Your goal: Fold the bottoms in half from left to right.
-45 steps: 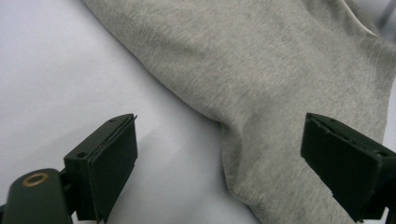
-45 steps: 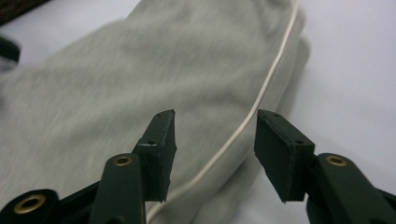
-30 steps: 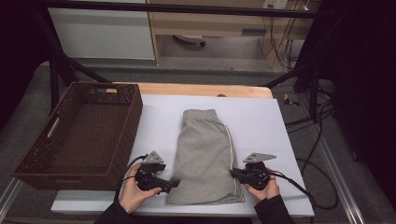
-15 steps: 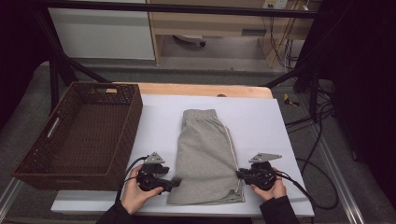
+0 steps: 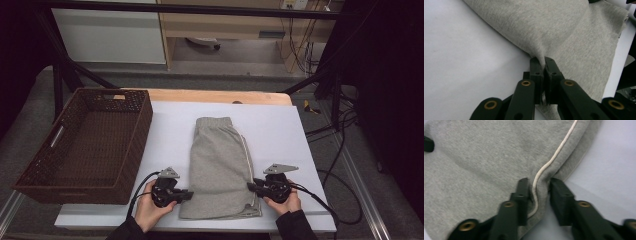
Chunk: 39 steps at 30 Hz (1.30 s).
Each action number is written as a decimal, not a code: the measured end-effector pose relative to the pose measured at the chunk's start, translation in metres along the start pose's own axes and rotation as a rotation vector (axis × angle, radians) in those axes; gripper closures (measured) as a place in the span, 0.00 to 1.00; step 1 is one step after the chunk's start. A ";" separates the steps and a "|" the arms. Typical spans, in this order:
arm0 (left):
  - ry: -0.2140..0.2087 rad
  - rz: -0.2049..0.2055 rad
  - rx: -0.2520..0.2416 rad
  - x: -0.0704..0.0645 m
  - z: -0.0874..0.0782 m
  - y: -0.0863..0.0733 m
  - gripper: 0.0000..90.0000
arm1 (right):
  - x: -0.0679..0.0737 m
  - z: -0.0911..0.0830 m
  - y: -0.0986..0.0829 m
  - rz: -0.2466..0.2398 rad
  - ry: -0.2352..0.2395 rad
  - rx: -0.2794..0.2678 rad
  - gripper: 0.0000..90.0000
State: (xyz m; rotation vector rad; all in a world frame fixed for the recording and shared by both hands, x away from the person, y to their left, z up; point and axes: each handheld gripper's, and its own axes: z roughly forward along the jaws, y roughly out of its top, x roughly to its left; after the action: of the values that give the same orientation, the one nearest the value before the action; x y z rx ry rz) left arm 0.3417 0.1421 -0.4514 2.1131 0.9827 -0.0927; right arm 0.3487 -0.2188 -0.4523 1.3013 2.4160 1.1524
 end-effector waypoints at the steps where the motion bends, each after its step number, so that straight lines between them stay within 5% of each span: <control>1: -0.004 -0.006 0.009 0.000 -0.001 0.000 0.97 | -0.001 0.000 0.000 0.010 0.021 0.007 0.91; 9: 0.006 0.004 0.043 -0.001 -0.012 0.002 0.97 | -0.001 -0.003 0.001 -0.002 0.043 0.011 0.95; 14: 0.014 0.043 0.031 -0.001 -0.011 0.002 0.95 | 0.002 -0.003 -0.001 -0.008 0.043 0.005 0.88; 27: 0.051 0.097 -0.039 0.003 -0.017 0.009 0.39 | -0.002 -0.005 0.003 -0.046 -0.039 -0.154 0.26; 33: 0.072 0.117 -0.055 0.005 -0.020 0.013 0.16 | -0.004 -0.007 0.005 -0.031 -0.069 -0.163 0.10; 39: 0.057 0.118 -0.062 0.005 -0.021 0.017 0.08 | -0.005 -0.009 0.006 -0.024 -0.070 -0.160 0.06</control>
State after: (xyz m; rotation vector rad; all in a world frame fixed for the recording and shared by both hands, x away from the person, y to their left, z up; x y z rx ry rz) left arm 0.3520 0.1531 -0.4284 2.1219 0.8800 0.0562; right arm 0.3515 -0.2255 -0.4431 1.2390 2.2334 1.2432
